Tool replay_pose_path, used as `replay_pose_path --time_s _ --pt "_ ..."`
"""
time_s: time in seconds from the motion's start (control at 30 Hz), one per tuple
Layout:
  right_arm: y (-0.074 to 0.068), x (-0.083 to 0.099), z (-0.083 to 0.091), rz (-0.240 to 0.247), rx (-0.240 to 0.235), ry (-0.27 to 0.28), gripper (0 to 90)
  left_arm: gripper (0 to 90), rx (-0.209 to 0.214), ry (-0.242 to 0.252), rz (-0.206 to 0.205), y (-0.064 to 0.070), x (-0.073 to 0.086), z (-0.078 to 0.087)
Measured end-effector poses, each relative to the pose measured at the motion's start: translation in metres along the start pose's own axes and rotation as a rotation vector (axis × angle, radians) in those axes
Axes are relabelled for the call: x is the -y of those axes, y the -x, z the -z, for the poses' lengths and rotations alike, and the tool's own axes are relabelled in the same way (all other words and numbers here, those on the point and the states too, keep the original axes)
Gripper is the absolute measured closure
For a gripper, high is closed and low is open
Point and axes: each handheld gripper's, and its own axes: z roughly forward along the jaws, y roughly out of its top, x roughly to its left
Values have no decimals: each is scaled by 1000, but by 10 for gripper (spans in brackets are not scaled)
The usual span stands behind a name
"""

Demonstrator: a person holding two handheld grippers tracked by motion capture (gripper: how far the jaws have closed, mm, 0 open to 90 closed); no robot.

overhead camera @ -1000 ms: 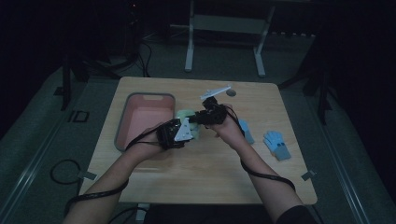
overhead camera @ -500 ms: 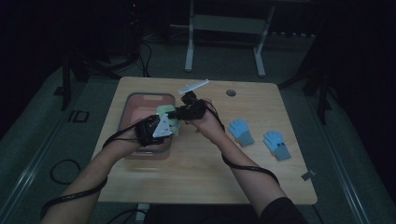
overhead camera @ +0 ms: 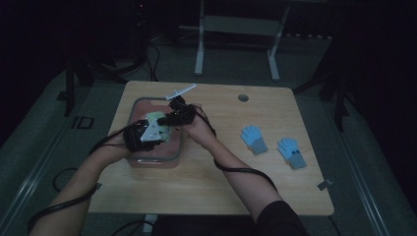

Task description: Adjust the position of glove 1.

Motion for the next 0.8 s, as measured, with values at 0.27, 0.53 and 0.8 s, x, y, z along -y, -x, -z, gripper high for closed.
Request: replay_pose_path --time_s 0.27,0.53,0.8 --pt "14 14 -35 -44 -5 -63 719 725 69 -55 4 -5 21 -25" --pt "23 20 -38 -52 26 -109 615 720 143 -151 -3 -12 22 -49" --pt "25 28 -22 -55 25 -89 526 647 165 -176 47 -15 21 -55"
